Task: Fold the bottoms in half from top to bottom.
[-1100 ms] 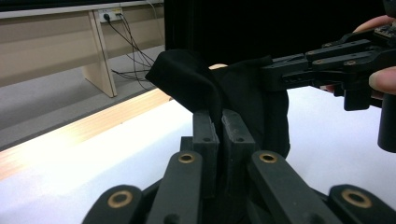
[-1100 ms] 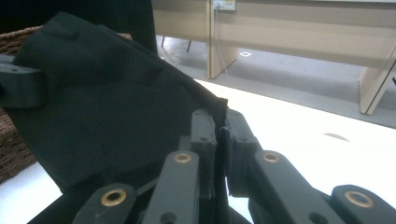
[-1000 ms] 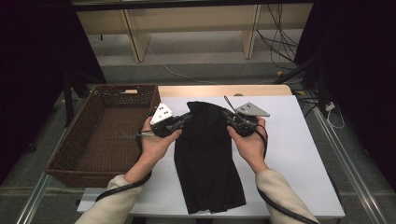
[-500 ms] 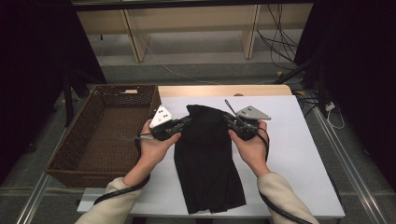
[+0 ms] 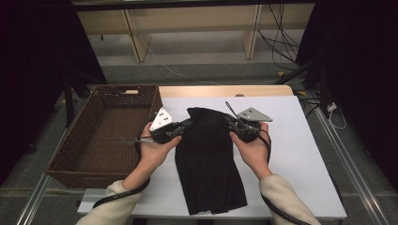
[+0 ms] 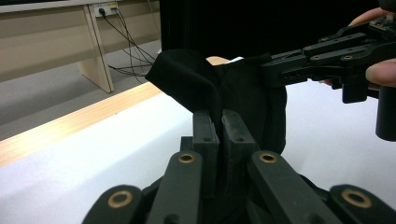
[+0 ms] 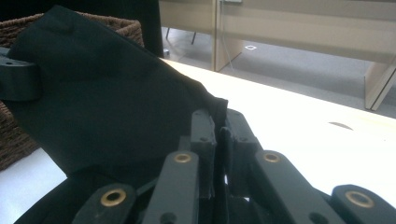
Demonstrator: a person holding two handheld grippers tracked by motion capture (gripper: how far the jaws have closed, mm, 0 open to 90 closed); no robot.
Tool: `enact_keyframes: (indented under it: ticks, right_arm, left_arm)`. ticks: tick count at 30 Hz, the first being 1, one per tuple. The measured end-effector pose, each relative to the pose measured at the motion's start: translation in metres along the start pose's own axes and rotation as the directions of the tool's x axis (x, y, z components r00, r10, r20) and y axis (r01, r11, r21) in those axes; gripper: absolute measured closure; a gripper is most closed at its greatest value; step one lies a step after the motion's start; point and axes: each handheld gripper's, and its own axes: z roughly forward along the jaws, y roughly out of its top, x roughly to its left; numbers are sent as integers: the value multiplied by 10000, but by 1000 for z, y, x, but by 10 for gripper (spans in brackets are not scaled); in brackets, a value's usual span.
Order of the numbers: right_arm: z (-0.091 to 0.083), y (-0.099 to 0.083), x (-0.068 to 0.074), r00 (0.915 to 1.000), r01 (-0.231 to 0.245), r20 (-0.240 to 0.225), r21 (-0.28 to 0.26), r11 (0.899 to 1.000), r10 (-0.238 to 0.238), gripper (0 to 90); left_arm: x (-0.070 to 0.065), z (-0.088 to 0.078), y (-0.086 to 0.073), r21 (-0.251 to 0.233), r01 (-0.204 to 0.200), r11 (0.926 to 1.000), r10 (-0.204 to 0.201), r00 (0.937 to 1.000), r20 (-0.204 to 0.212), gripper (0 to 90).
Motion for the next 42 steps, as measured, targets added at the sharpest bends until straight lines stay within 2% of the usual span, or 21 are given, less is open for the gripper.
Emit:
enact_keyframes:
  ticks: [13, 42]
  right_arm:
    - [-5, -3, 2, 9999, 112, -31, 146, 9998, -112, 842]
    - [-10, -11, 3, 9996, 239, -172, 471, 9986, -231, 842]
  left_arm:
    - [-2, -3, 0, -17, -58, 10000, 59, 10000, 69, 851]
    - [-9, -6, -5, 296, -124, 9995, 116, 9995, 287, 851]
